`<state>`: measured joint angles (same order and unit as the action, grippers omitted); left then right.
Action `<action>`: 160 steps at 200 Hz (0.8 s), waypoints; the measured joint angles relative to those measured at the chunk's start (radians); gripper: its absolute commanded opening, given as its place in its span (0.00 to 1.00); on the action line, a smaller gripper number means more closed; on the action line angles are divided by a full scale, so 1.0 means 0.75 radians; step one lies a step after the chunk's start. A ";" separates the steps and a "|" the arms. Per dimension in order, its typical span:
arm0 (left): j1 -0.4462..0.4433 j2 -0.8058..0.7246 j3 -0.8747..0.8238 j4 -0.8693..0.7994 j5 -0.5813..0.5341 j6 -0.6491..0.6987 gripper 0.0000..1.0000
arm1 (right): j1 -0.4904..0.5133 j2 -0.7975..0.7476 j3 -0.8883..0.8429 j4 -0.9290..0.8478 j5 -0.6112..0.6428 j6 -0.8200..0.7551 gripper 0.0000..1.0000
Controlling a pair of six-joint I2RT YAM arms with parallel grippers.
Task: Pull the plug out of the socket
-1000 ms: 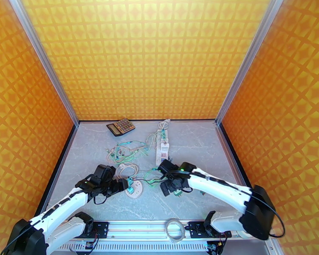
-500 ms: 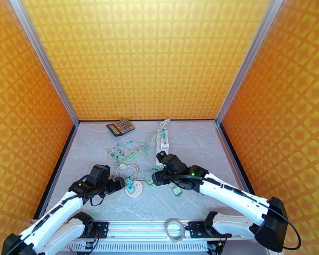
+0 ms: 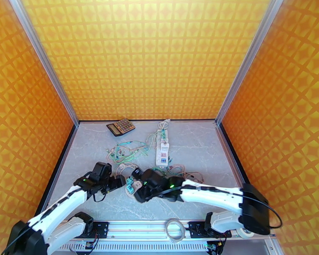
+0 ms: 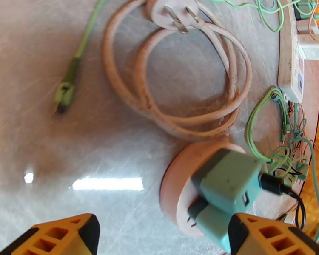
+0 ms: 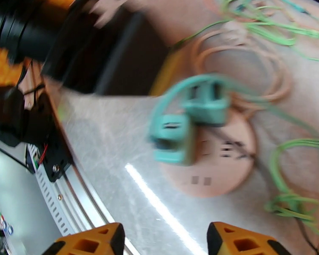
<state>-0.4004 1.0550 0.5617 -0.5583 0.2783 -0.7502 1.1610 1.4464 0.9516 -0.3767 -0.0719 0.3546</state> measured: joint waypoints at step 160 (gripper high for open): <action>0.155 0.034 0.027 0.028 0.155 0.116 0.84 | 0.041 0.375 0.203 0.070 0.262 -0.037 0.48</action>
<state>-0.2844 1.0801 0.5819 -0.5369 0.3946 -0.6632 1.1919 1.7275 1.1038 -0.3241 0.1249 0.3271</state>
